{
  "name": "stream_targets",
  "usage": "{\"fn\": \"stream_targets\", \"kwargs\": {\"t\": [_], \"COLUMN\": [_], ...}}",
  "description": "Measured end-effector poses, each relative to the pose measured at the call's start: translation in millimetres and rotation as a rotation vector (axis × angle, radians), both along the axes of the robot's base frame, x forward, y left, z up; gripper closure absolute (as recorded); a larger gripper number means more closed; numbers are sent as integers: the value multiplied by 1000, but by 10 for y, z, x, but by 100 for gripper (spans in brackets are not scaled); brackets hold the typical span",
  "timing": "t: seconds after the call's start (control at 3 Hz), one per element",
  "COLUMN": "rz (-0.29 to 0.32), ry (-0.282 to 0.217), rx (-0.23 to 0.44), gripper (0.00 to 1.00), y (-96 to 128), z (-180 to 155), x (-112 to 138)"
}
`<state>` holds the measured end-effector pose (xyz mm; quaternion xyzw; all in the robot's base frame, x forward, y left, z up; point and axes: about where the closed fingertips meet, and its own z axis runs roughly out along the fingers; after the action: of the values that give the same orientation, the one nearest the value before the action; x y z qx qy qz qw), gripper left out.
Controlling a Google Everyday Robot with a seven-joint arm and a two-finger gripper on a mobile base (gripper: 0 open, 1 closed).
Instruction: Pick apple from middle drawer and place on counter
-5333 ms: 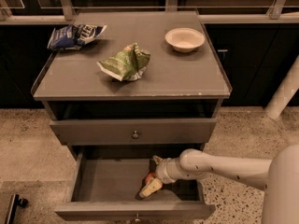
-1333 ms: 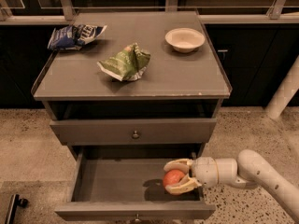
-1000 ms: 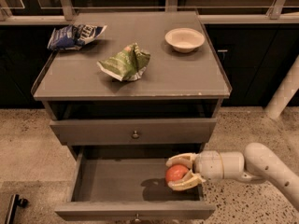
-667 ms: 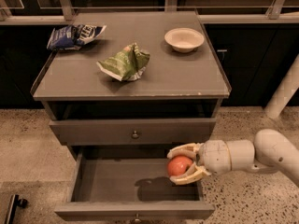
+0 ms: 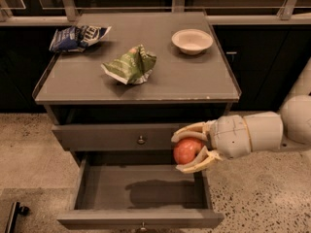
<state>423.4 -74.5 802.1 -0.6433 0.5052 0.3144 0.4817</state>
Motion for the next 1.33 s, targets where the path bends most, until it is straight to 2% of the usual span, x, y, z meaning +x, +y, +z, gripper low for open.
{"fn": "stream_targets", "kwargs": {"t": [0.33, 0.67, 1.0, 1.33], "rz": [-23, -23, -11, 14], "ry": [-70, -70, -144, -251], "rx": [-47, -47, -70, -122], "gripper": [100, 100, 100, 100], "y": [-2, -2, -17, 37], "z": [436, 436, 769, 1262], "x": [-22, -22, -18, 76]}}
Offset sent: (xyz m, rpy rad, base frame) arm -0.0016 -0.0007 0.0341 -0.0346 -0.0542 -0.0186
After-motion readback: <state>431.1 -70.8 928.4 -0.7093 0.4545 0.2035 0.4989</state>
